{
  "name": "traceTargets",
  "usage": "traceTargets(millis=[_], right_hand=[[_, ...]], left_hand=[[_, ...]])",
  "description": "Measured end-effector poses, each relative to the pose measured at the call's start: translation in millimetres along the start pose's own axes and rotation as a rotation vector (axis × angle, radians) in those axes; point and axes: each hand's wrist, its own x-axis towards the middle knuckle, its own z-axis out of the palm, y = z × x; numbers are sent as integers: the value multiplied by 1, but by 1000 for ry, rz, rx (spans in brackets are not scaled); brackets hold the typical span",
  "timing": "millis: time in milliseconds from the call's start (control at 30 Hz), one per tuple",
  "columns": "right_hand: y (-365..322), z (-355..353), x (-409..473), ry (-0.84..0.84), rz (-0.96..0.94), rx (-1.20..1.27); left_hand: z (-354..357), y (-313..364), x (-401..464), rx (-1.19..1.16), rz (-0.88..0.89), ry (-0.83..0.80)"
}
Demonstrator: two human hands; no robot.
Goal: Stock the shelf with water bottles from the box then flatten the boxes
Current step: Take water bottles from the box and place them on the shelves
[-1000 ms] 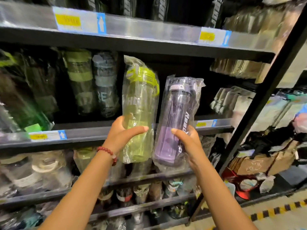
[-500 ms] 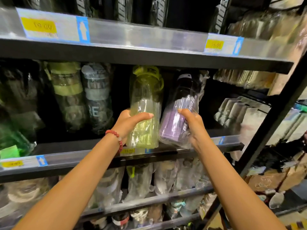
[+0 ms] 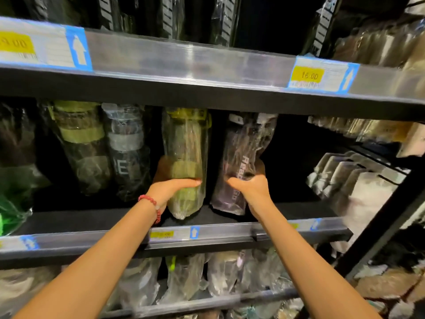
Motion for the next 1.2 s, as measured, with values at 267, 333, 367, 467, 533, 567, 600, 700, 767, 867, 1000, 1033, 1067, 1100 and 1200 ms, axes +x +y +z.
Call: traceTargets(millis=[267, 333, 367, 467, 533, 567, 600, 700, 767, 867, 1000, 1033, 1067, 1100, 1200], right_hand=[[14, 3, 4, -103, -22, -78], [14, -2, 4, -147, -19, -62], [13, -4, 2, -173, -32, -72], [14, -10, 0, -218, -113, -142], [16, -13, -2, -250, -128, -213], [17, -14, -4, -270, -122, -258], [19, -14, -5, -283, -118, -300], [22, -17, -4, -274, -109, -343], [22, -16, -3, -282, -83, -355], [30, -11, 8, -269, -16, -395], [29, -2, 18, -265, 60, -417], [28, 1, 20, -253, 76, -414], [28, 4, 22, -245, 85, -390], [28, 7, 24, -231, 94, -355], [27, 15, 31, -207, 61, -257]], left_hand=[[-10, -9, 1, 227, 1, 2], [-12, -9, -1, 311, 30, 16], [-12, -10, -2, 333, 43, 33], [-12, -8, -7, 393, 99, 39], [-14, -7, -10, 432, 126, -32], [-16, -8, -10, 446, 132, -73], [-18, -9, -11, 462, 137, -102], [-22, -11, -7, 555, 156, -69], [-23, -11, -2, 655, 146, 8], [-14, -9, 0, 790, 58, 99], [-2, -6, 6, 790, 8, 126], [-1, -5, 8, 750, -2, 127], [2, -4, 11, 712, 5, 129], [2, -4, 17, 681, 58, 140], [7, 2, 23, 622, 252, 216]])
